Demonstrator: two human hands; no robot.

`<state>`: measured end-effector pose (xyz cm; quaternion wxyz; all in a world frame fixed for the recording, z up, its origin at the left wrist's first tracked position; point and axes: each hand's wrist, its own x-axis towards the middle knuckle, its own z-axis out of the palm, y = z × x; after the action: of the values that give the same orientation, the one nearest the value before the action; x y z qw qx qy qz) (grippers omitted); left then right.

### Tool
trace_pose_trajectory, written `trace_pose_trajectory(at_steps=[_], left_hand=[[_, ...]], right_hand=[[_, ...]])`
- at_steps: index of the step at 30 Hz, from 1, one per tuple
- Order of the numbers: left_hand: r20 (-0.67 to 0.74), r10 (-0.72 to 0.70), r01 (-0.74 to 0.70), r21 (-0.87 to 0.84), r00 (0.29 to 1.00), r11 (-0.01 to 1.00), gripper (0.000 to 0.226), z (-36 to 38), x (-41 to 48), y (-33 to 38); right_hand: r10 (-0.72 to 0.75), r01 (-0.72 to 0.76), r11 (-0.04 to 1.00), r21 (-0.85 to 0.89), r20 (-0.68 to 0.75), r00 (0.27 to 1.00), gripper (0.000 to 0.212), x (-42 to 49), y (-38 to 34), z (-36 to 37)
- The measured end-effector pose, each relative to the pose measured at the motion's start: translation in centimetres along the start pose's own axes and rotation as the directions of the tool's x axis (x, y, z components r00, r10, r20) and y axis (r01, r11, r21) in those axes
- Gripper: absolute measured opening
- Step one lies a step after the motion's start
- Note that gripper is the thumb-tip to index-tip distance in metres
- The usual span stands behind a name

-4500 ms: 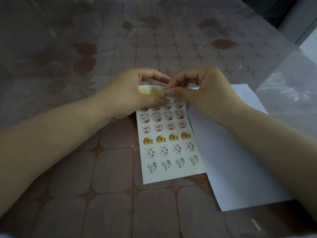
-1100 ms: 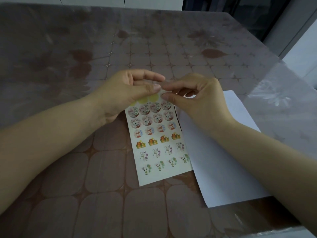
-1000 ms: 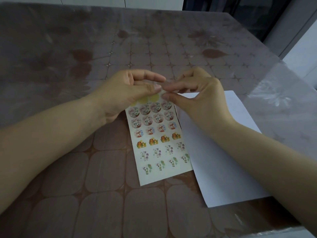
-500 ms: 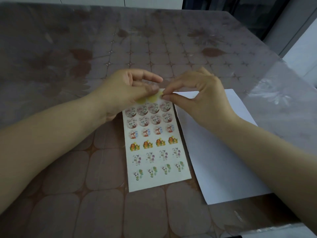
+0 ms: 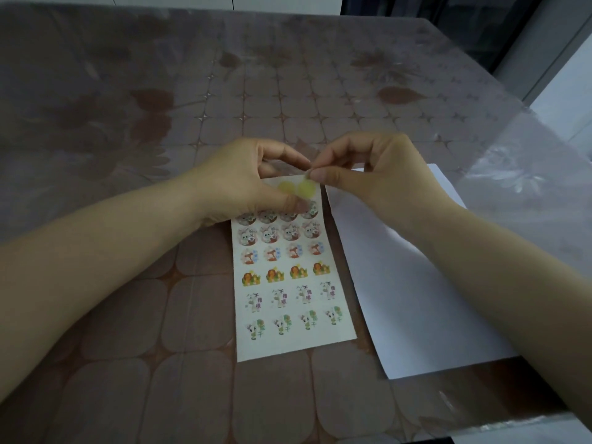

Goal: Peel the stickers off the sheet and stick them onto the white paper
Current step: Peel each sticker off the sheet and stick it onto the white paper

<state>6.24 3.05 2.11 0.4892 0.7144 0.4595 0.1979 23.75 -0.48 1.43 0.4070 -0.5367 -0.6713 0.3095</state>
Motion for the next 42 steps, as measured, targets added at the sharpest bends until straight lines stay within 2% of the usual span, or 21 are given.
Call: trace_pose_trajectory(at_steps=[2,5,7,9,11,16,20,25,30,32,34,35,37,40,42], left_hand=[[0.004,-0.009,0.009,-0.007,1.0,1.0,0.043,0.0,0.0,0.0],[0.007,-0.014,0.014,-0.019,1.0,1.0,0.043,-0.2,0.0,-0.1],[0.006,-0.003,0.004,-0.018,1.0,1.0,0.043,-0.3,0.1,-0.2],[0.005,0.013,-0.013,-0.013,1.0,1.0,0.043,-0.2,0.2,-0.4],[0.0,0.027,-0.027,-0.016,1.0,1.0,0.045,-0.1,0.4,-0.5],[-0.003,0.062,-0.062,-0.068,0.998,0.996,0.041,-0.5,0.9,-1.4],[0.034,0.091,-0.086,-0.121,0.995,0.989,0.042,-1.0,1.1,-2.0],[0.093,0.111,-0.084,-0.255,0.989,0.963,0.052,-1.6,1.2,-2.2],[0.043,0.125,-0.102,-0.349,0.991,0.931,0.071,-1.8,1.5,-2.7],[-0.009,0.122,-0.115,-0.404,0.993,0.908,0.074,-1.9,1.7,-3.0],[-0.047,0.12,-0.129,-0.427,0.992,0.895,0.062,-1.7,1.7,-2.9],[-0.067,0.117,-0.134,-0.426,0.991,0.895,0.054,-1.6,1.6,-2.8],[-0.102,0.117,-0.148,-0.393,0.988,0.908,0.045,-1.3,1.4,-2.5],[-0.145,0.137,-0.179,-0.333,0.98,0.926,0.045,-1.1,1.1,-2.0],[-0.164,0.148,-0.198,-0.353,0.975,0.915,0.044,-1.2,0.9,-1.9]], right_hand=[[0.036,-0.036,0.999,0.009,-0.033,0.999,0.007,0.3,-0.4,-1.0],[0.112,-0.124,0.973,-0.194,-0.071,0.991,0.007,0.8,0.1,-5.8],[0.248,-0.263,0.916,-0.301,-0.088,0.965,0.014,0.8,1.3,-9.4],[0.402,-0.396,0.87,-0.294,-0.042,0.915,0.017,0.5,2.8,-11.2],[0.473,-0.446,0.842,-0.302,0.017,0.881,0.017,0.4,3.9,-11.3],[0.455,-0.442,0.84,-0.314,-0.035,0.89,0.026,1.0,4.9,-11.0],[0.45,-0.437,0.839,-0.323,-0.039,0.892,0.016,1.1,5.3,-10.8],[0.431,-0.428,0.833,-0.351,-0.074,0.899,0.013,1.1,5.7,-10.3],[0.456,-0.457,0.822,-0.34,-0.09,0.886,0.033,1.6,6.7,-10.8],[0.43,-0.439,0.835,-0.331,-0.106,0.897,0.023,1.4,6.1,-10.6],[0.342,-0.365,0.883,-0.294,-0.13,0.931,0.011,1.2,4.2,-9.9],[0.284,-0.304,0.909,-0.286,-0.11,0.952,0.01,1.1,2.8,-9.2],[0.212,-0.197,0.933,-0.301,0.016,0.977,0.011,0.8,-0.4,-7.0],[0.255,-0.157,0.915,-0.372,0.23,0.939,0.035,0.8,-3.1,-2.9],[0.255,-0.16,0.92,-0.359,0.235,0.938,0.046,0.9,-3.2,-0.8]])
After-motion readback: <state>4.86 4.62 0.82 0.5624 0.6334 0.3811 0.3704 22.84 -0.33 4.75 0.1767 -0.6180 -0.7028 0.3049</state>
